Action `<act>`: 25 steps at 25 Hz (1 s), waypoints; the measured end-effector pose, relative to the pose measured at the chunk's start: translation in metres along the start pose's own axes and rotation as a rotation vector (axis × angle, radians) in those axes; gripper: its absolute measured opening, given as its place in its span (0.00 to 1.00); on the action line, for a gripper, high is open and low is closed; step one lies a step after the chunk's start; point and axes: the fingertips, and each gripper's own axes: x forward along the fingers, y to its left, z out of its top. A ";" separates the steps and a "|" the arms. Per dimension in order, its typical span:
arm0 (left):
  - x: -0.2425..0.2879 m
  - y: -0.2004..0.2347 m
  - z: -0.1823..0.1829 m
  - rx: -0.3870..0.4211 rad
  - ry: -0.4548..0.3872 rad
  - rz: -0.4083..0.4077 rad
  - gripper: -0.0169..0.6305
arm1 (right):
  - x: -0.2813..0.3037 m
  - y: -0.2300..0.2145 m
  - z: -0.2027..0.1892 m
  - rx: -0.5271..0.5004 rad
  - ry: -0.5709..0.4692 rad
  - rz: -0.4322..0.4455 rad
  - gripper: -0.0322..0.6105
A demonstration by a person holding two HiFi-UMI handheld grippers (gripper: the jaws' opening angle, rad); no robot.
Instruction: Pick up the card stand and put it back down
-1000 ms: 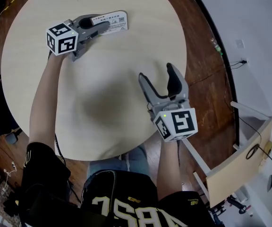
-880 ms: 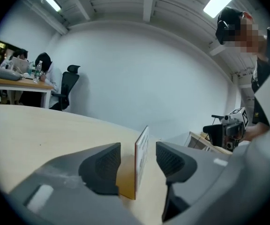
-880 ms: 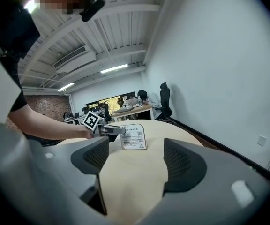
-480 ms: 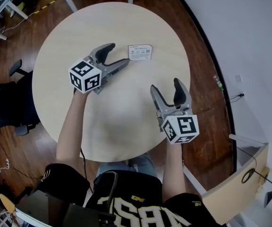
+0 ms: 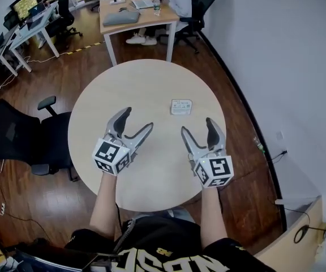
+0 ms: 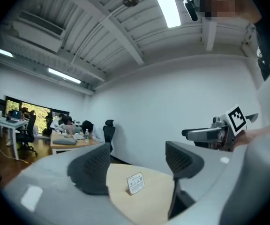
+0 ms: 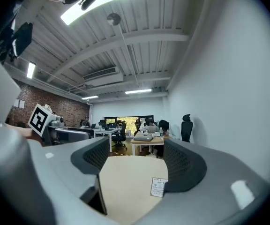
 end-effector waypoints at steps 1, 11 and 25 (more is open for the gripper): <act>-0.014 -0.002 0.006 0.003 -0.025 0.036 0.61 | -0.006 0.008 0.006 -0.008 -0.011 -0.002 0.63; -0.088 -0.029 0.005 0.036 -0.100 0.336 0.60 | -0.036 0.044 0.005 -0.014 -0.017 0.031 0.63; -0.189 -0.174 -0.035 0.024 -0.005 0.713 0.56 | -0.137 0.052 -0.037 0.058 0.044 0.277 0.63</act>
